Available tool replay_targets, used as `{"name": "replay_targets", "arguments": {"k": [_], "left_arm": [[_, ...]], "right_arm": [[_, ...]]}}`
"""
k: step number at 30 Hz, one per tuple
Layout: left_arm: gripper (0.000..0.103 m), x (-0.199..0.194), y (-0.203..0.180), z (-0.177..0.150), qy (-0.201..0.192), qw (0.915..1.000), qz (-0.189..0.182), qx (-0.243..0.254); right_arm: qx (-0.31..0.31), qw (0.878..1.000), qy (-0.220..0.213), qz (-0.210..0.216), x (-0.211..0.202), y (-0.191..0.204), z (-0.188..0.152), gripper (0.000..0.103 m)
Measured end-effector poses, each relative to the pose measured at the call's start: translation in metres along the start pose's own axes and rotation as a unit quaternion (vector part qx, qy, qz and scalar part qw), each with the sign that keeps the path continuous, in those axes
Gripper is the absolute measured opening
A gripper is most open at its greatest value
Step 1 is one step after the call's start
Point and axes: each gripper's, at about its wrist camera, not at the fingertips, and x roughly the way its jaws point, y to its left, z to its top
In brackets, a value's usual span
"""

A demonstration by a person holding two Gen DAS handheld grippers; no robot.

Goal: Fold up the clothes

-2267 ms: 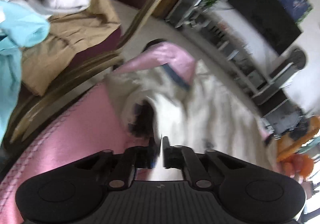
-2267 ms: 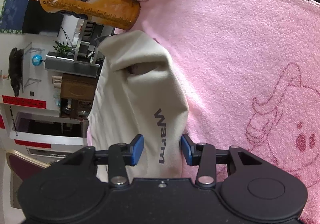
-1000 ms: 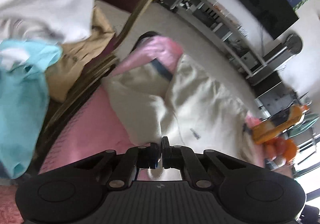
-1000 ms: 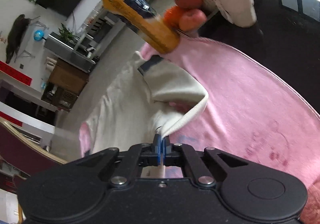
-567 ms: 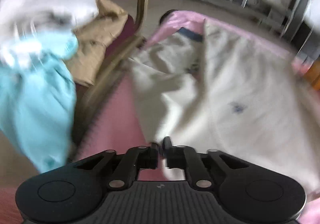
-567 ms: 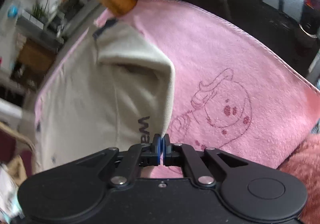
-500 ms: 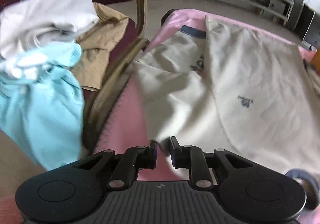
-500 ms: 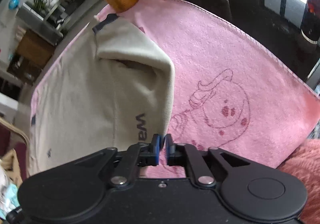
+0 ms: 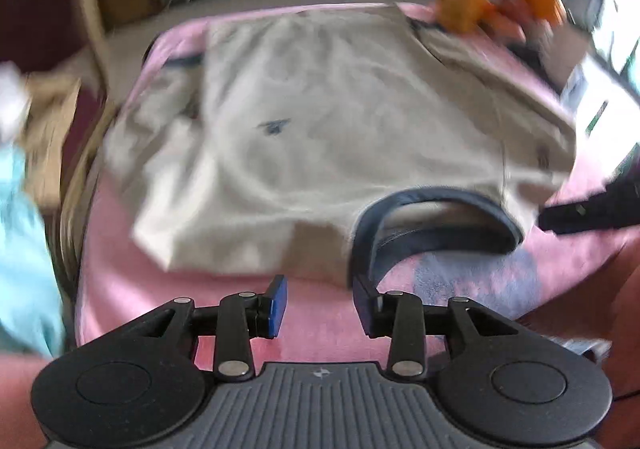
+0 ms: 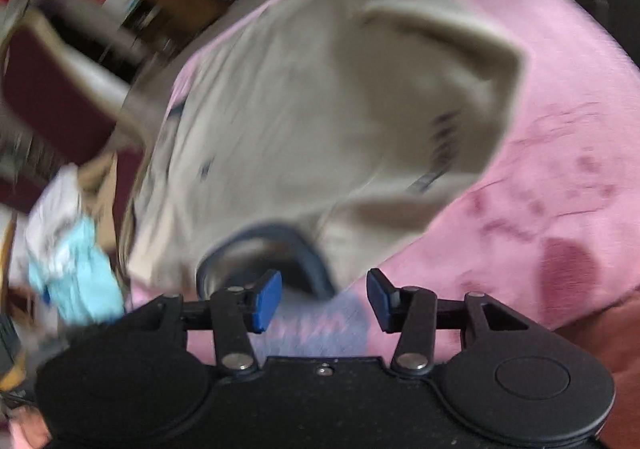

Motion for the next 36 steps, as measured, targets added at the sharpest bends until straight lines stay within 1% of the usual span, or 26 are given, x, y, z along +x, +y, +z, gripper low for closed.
{"name": "replay_targets", "arguments": {"k": [3, 5, 6, 7, 8, 9, 10, 12, 15, 16, 18, 19, 20, 21, 22, 23, 24, 26, 27, 28, 29, 30, 31, 33, 34, 36], "left_arm": [[0.036, 0.018, -0.016, 0.008, -0.014, 0.9986, 0.016, 0.048], [0.035, 0.030, -0.024, 0.006, -0.015, 0.9965, 0.029, 0.077], [0.032, 0.037, -0.027, 0.003, -0.016, 0.9948, 0.038, 0.093], [0.013, 0.040, -0.026, 0.000, -0.017, 0.9936, 0.042, 0.104], [0.011, 0.042, -0.024, 0.000, -0.014, 0.9934, 0.039, 0.107], [0.010, 0.041, -0.021, -0.001, -0.012, 0.9936, 0.035, 0.107], [0.009, 0.035, -0.016, -0.001, -0.013, 0.9948, 0.024, 0.098], [0.009, 0.019, -0.006, 0.005, -0.015, 0.9969, -0.003, 0.077], [0.009, 0.008, 0.002, 0.011, -0.006, 0.9974, -0.036, 0.062], [0.011, 0.013, 0.001, 0.011, 0.008, 0.9973, -0.037, 0.063], [0.016, 0.030, -0.004, 0.009, 0.036, 0.9965, -0.028, 0.071], [0.019, 0.029, -0.005, 0.006, 0.036, 0.9963, -0.025, 0.074], [0.021, 0.029, -0.006, 0.004, 0.036, 0.9962, -0.022, 0.077], [0.023, 0.029, -0.007, 0.001, 0.036, 0.9960, -0.019, 0.080], [0.031, 0.027, -0.007, 0.000, 0.033, 0.9961, -0.019, 0.080], [0.031, 0.020, -0.001, 0.002, 0.021, 0.9970, -0.029, 0.069], [0.031, 0.012, 0.006, 0.005, 0.005, 0.9978, -0.041, 0.052], [0.031, 0.002, 0.019, 0.011, -0.019, 0.9980, -0.057, 0.020], [0.031, 0.001, 0.023, 0.015, -0.028, 0.9979, -0.059, 0.006], [0.029, 0.004, 0.023, 0.020, -0.032, 0.9982, -0.050, 0.001], [0.025, 0.011, 0.018, 0.024, -0.031, 0.9987, -0.040, 0.006], [0.023, 0.018, 0.014, 0.028, -0.029, 0.9991, -0.030, 0.012], [0.022, 0.028, 0.010, 0.030, -0.021, 0.9992, -0.027, 0.020], [0.023, 0.048, 0.003, 0.027, 0.012, 0.9990, -0.023, 0.036], [0.023, 0.055, 0.000, 0.024, 0.026, 0.9984, -0.021, 0.045], [0.023, 0.055, -0.003, 0.013, 0.046, 0.9969, -0.022, 0.060]], "right_arm": [[-0.068, 0.997, -0.015, -0.020, 0.012, 0.022, -0.006, 0.048], [-0.127, 0.990, -0.017, -0.054, 0.023, 0.034, -0.011, 0.048], [-0.157, 0.985, -0.018, -0.072, 0.029, 0.040, -0.014, 0.047], [-0.186, 0.978, -0.018, -0.090, 0.035, 0.045, -0.017, 0.045], [-0.208, 0.972, -0.019, -0.109, 0.039, 0.049, -0.020, 0.030], [-0.224, 0.966, -0.022, -0.129, 0.043, 0.052, -0.024, 0.013], [-0.233, 0.962, -0.026, -0.141, 0.042, 0.053, -0.026, 0.013], [-0.218, 0.966, -0.037, -0.137, 0.030, 0.054, -0.023, 0.010], [-0.170, 0.979, -0.027, -0.110, 0.013, 0.049, -0.012, 0.010], [-0.159, 0.981, -0.018, -0.107, 0.013, 0.047, -0.008, 0.010], [-0.156, 0.981, -0.001, -0.115, 0.021, 0.043, -0.006, 0.011], [-0.157, 0.980, 0.007, -0.124, 0.027, 0.042, -0.006, 0.014], [-0.160, 0.979, 0.010, -0.129, 0.029, 0.041, -0.008, 0.020], [-0.163, 0.978, 0.009, -0.133, 0.029, 0.041, -0.010, 0.033], [-0.166, 0.976, 0.008, -0.137, 0.029, 0.041, -0.011, 0.039], [-0.166, 0.977, 0.001, -0.136, 0.024, 0.041, -0.011, 0.048], [-0.162, 0.978, -0.012, -0.133, 0.016, 0.040, -0.010, 0.049], [-0.153, 0.980, -0.037, -0.121, 0.001, 0.039, -0.006, 0.049], [-0.146, 0.982, -0.052, -0.110, -0.004, 0.037, -0.002, 0.043], [-0.142, 0.983, -0.061, -0.104, -0.005, 0.037, 0.003, 0.036], [-0.140, 0.983, -0.066, -0.101, -0.002, 0.038, 0.007, 0.022], [-0.140, 0.983, -0.066, -0.096, 0.004, 0.040, 0.012, 0.019], [-0.141, 0.984, -0.063, -0.090, 0.012, 0.041, 0.016, 0.019], [-0.135, 0.986, -0.047, -0.086, 0.031, 0.040, 0.021, 0.019], [-0.134, 0.986, -0.034, -0.091, 0.037, 0.040, 0.020, 0.019], [-0.136, 0.985, -0.003, -0.108, 0.045, 0.038, 0.012, 0.020]]}}
